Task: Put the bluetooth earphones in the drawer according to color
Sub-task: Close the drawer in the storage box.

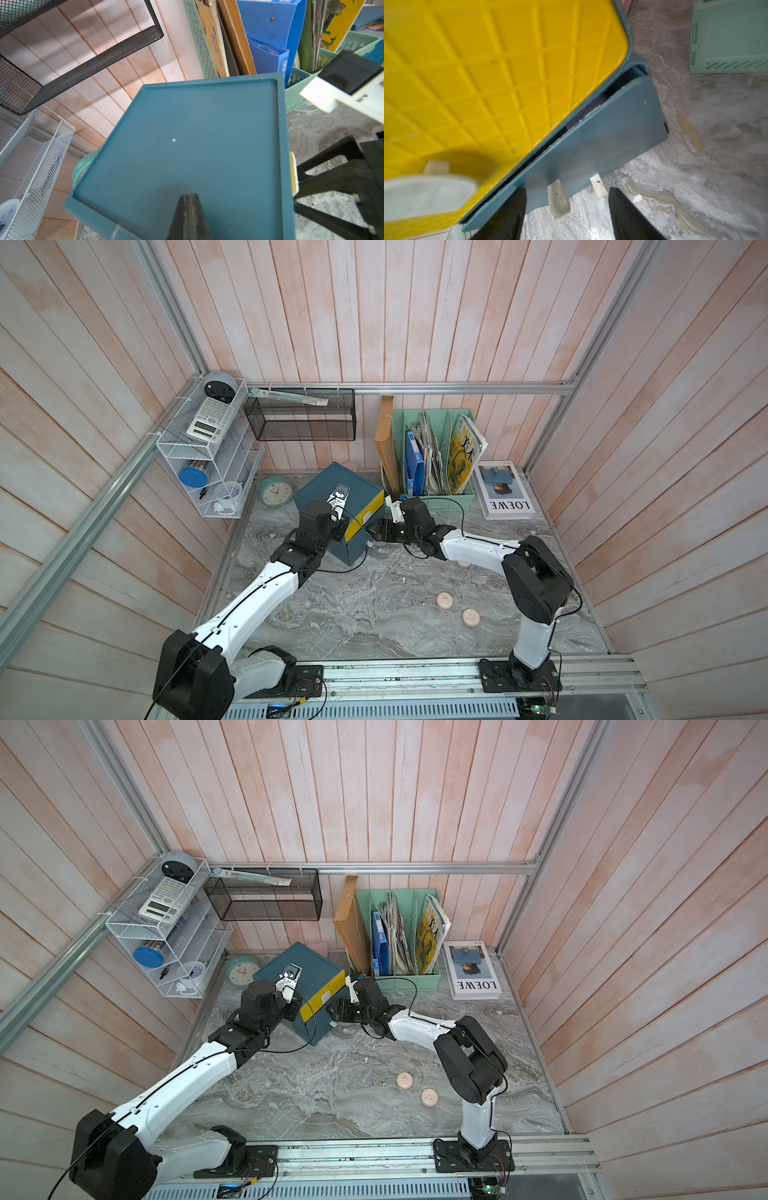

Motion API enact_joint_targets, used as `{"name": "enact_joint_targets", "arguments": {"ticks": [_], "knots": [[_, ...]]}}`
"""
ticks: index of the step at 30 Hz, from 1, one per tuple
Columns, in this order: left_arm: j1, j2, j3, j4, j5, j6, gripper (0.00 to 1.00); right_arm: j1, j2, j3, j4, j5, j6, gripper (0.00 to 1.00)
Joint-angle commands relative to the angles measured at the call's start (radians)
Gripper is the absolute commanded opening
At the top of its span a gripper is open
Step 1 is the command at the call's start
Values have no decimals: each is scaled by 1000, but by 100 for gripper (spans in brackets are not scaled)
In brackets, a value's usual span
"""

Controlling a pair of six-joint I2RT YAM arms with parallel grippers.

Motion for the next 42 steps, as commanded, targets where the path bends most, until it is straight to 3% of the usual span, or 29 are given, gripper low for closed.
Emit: {"name": "enact_joint_targets", "arguments": {"ticks": [1,7,20,42], "knots": [[6,1,13,-36,10,15,0,-8,25,37,33,-29,19,69],[6,1,13,-38,12,17,0,-17,23,34,38,-42,28,69],[6,-7,13,-41,12,20,0,-33,-12,-146,135,-56,104,69],[6,2,11,-44,14,28,0,-34,152,-141,343,-145,271,57]]}}
